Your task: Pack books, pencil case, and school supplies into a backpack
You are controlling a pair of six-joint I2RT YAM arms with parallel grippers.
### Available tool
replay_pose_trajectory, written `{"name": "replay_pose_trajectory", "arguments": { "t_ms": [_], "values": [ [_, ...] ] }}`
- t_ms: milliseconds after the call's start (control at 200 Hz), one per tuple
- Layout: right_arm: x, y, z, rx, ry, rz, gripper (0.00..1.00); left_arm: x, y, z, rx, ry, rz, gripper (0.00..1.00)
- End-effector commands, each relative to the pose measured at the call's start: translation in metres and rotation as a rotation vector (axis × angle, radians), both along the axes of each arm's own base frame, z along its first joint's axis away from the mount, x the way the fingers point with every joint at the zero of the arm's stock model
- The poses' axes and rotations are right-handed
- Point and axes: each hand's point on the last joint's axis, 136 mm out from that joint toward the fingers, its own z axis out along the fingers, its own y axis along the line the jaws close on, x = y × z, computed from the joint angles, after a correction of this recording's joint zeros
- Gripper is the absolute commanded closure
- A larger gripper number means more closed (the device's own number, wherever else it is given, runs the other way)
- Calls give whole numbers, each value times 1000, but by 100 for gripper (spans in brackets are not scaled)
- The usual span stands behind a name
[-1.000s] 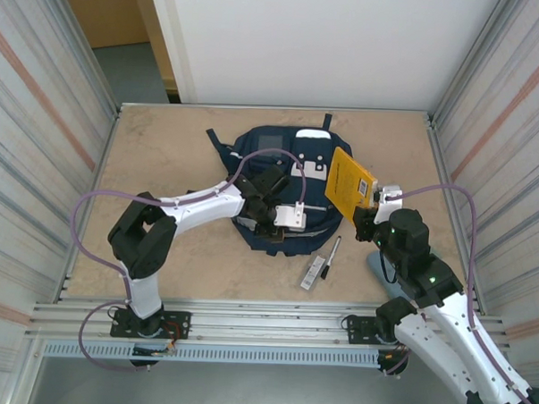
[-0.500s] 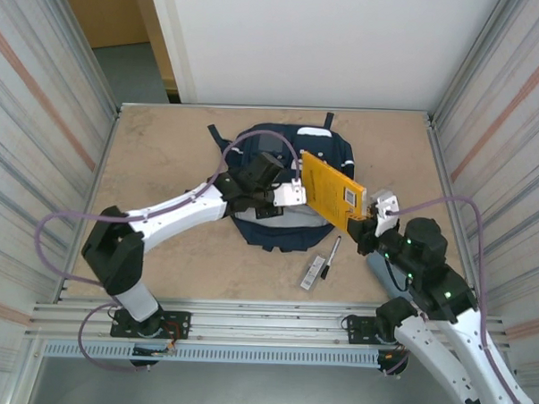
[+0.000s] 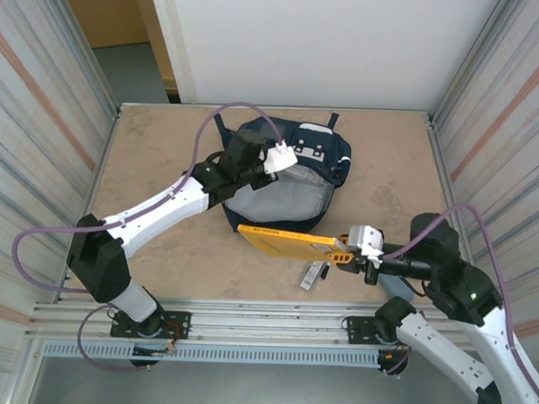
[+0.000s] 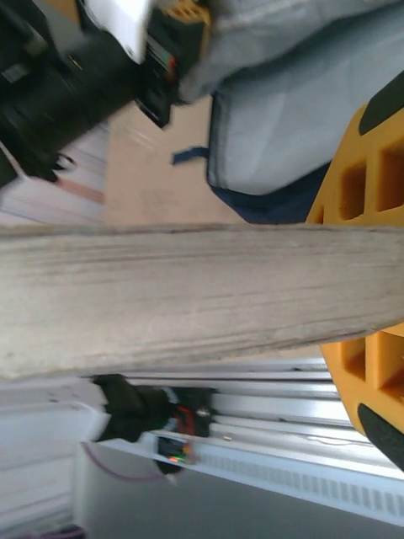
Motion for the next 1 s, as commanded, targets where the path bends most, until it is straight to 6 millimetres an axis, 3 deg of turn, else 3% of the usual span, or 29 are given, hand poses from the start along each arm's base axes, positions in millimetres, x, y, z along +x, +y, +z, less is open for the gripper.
{"name": "replay_pose_trajectory", "arguments": {
  "t_ms": [0, 95, 251, 401, 596, 812, 997],
  "values": [
    [3, -3, 10, -50, -132, 5, 100, 3, 5, 73, -203, -92, 8, 100],
    [18, 5, -2, -106, -157, -22, 100, -9, -2, 75, -213, -61, -61, 100],
    [89, 11, -11, -188, -299, -304, 100, -22, -10, 79, -213, -15, -110, 100],
    [137, 17, -2, -247, -421, -468, 100, -28, -14, 94, -212, -65, -117, 100],
    [173, 37, -14, -399, -575, -494, 100, -31, -11, 123, -256, -133, -115, 100],
    [203, 68, -54, -616, -692, -400, 100, -41, -7, 150, -314, -185, -140, 100],
    [252, 71, -46, -674, -804, -598, 100, -55, -8, 156, -340, -199, -186, 100]
  ]
}}
